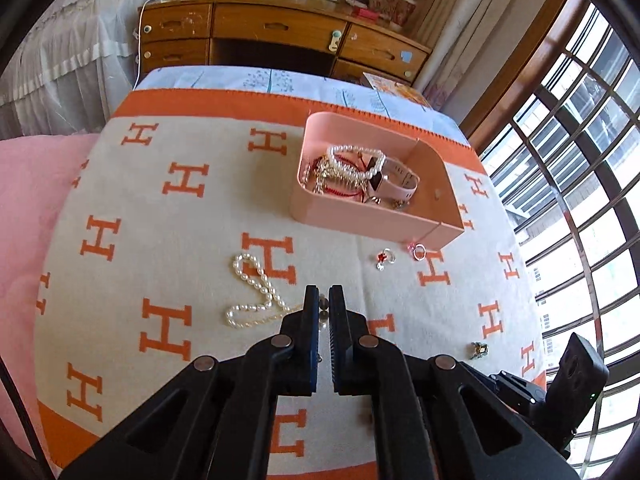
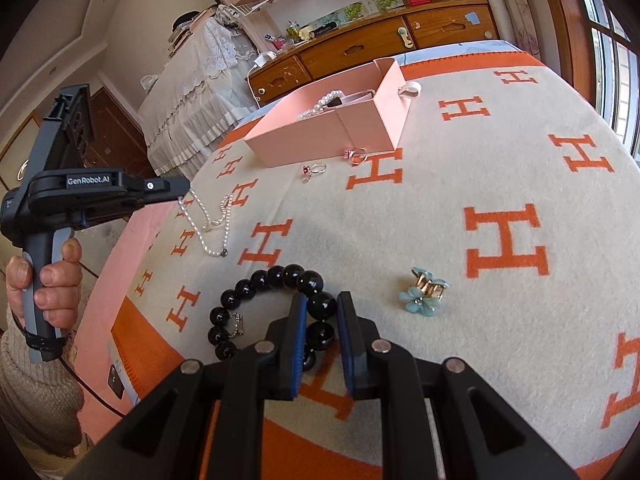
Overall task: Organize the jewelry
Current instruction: 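Lift the necklace with the left tool toward the pink box while the right tool carries the black bracelet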
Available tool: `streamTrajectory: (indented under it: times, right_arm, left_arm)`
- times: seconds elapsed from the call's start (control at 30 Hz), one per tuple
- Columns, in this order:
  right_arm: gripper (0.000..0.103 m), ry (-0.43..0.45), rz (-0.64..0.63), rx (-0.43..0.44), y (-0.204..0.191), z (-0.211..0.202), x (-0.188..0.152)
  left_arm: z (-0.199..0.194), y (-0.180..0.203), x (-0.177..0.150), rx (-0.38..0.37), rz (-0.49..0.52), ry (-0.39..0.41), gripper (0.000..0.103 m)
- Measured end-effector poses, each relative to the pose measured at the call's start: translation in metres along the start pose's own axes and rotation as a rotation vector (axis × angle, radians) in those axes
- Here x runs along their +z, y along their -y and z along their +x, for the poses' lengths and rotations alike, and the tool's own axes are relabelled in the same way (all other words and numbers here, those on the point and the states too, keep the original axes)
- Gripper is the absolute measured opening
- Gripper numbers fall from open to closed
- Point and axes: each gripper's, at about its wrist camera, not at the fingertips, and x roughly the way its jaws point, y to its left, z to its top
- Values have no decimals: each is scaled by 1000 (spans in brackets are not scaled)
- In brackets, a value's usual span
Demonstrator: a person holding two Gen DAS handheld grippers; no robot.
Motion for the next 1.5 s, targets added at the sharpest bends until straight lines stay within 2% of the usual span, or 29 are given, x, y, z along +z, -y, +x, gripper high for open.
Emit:
streamTrajectory:
  times: [0.27, 0.4, 0.57, 0.73, 0.9, 1.1, 1.2, 1.37, 1.5]
  right_arm:
    - [15, -20, -20, -18, -6, 0, 2]
    - [15, -11, -44, 11, -20, -12, 14]
    - [15, 52, -110, 31, -47, -37, 48]
    - [15, 155, -155, -18, -63, -59, 91]
    - [15, 233, -147, -70, -63, -67, 139]
    - [15, 246, -107, -119, -52, -43, 183]
    - [15, 210, -82, -127, -44, -19, 195]
    - [15, 144, -28, -85, -40, 24, 207]
    - [15, 100, -38, -33, -51, 49, 208]
  left_arm:
    - [-38, -6, 22, 6, -6, 88, 2]
    - [-63, 4, 33, 1, 24, 150, 2]
    - [-88, 22, 53, -6, 68, 210, 2]
    - [-103, 43, 76, -23, 110, 255, 2]
    - [-109, 66, 101, -42, 145, 286, 2]
    - [-111, 92, 123, -63, 179, 324, 2]
    - [-113, 101, 131, -67, 191, 346, 3]
    - [-106, 102, 143, -66, 189, 342, 3]
    - [-98, 97, 146, -60, 188, 328, 3]
